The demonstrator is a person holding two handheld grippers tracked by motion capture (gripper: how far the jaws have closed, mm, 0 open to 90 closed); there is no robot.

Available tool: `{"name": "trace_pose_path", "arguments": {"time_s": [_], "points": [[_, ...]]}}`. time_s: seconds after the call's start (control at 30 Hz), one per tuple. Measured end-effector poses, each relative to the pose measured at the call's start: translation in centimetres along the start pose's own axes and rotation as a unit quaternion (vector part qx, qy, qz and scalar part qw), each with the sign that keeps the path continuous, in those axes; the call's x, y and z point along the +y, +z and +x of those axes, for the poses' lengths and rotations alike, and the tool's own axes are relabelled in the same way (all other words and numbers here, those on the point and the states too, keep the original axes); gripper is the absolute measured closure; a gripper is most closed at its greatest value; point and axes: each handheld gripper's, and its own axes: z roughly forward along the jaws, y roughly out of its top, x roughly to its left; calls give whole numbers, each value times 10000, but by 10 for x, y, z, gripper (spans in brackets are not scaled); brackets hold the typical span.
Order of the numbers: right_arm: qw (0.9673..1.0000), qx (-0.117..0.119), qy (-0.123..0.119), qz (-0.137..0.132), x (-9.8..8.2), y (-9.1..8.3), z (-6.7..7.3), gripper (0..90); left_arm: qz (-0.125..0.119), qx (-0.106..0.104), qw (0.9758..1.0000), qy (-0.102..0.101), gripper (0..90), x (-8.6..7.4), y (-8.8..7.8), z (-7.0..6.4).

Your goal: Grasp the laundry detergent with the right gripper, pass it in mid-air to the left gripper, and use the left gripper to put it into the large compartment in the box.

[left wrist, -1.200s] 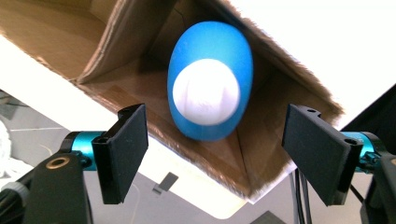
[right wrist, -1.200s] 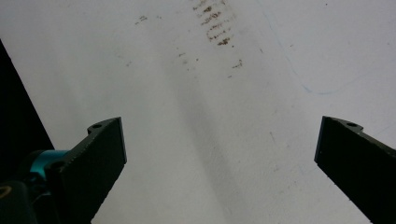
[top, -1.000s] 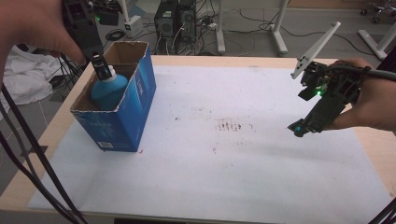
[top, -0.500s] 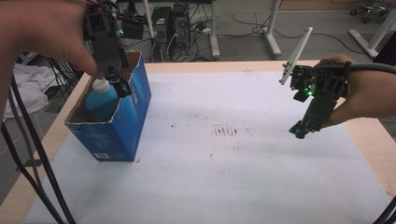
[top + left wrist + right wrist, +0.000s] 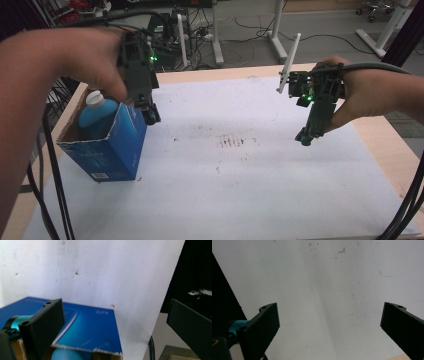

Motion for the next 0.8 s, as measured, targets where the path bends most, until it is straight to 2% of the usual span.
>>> {"name": "trace_pose_path", "arguments": {"time_s": [0.1, 0.2, 0.33, 0.43, 0.53, 0.67, 0.8], "points": [[10000, -2, 16, 71, 1, 1, -3, 16, 153, 179, 9997, 118, 16, 8, 10, -2], [9997, -81, -41, 206, 3, 2, -5, 16, 171, 293, 9991, 246, 16, 13, 19, -7], [9996, -93, -115, 252, 5, 2, -7, 16, 226, 299, 9989, 285, 16, 19, 25, -12], [9995, -100, -127, 274, 6, 3, -9, 16, 264, 268, 9987, 330, 16, 22, 28, -10], [9993, -81, -144, 329, 5, 5, -11, 16, 266, 238, 9989, 291, 16, 22, 30, -7], [9992, -77, -148, 362, 4, 7, -13, 17, 232, 268, 9988, 339, 16, 23, 30, -2], [9994, -85, -112, 319, 5, 7, -14, 18, 146, 236, 9992, 301, 16, 23, 30, 0]]}}
